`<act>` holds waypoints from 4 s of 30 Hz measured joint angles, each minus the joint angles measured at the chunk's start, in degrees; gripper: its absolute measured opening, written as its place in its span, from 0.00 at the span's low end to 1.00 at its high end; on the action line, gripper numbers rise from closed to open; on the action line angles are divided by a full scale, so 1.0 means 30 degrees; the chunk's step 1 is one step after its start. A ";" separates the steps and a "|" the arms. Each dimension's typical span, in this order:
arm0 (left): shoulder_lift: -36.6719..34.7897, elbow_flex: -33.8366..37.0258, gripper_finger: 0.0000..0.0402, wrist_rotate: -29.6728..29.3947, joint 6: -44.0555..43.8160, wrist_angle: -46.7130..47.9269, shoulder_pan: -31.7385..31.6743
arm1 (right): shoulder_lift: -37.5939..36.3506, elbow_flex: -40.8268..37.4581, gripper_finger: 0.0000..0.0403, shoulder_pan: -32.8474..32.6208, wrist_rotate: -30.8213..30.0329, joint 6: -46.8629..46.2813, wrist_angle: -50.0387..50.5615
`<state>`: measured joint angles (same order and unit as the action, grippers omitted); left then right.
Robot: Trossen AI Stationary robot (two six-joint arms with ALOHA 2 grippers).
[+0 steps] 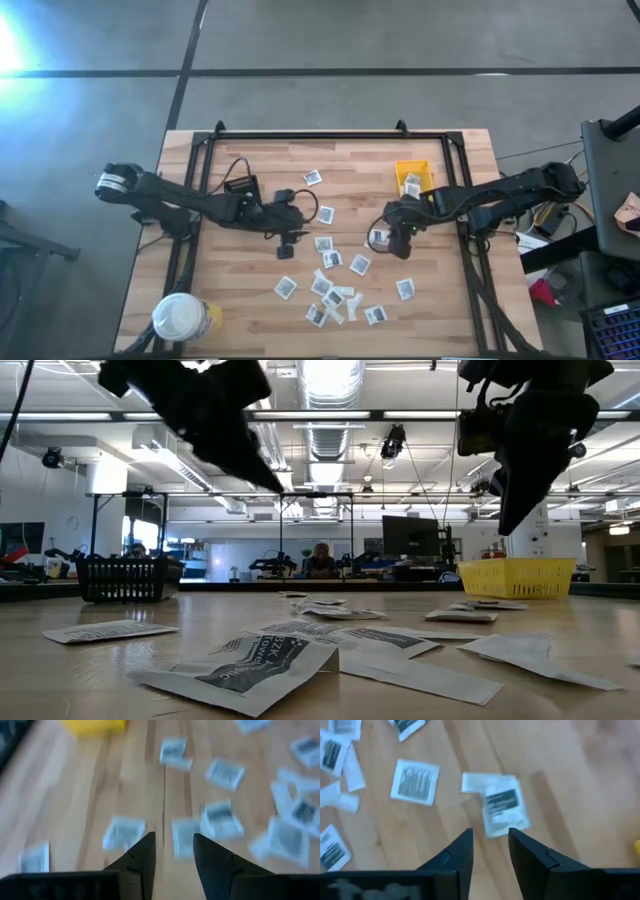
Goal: Pick & Place First Aid Supplies
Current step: Put the black pad into the yellow bin
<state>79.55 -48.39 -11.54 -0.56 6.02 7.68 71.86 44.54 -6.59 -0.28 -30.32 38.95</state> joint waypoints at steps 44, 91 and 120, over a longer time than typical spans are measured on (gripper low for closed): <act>0.3081 -0.0332 0.31 0.0054 0.0366 -0.1692 0.0000 | 0.7144 -0.0075 0.23 -0.1712 -0.2893 0.0561 -0.5923; -0.2004 -0.0325 0.31 -0.0114 0.0025 0.6042 -0.0003 | 0.9611 0.7856 0.23 -0.2215 -0.3937 0.3339 0.3114; -0.3105 0.1285 0.31 -0.0113 -0.0559 0.6820 0.0590 | 1.3807 0.8940 0.21 -0.1727 -0.4904 0.4110 0.1400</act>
<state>70.24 -44.53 -11.88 -2.24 26.48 9.45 113.28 71.36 -11.77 -14.99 -17.99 43.15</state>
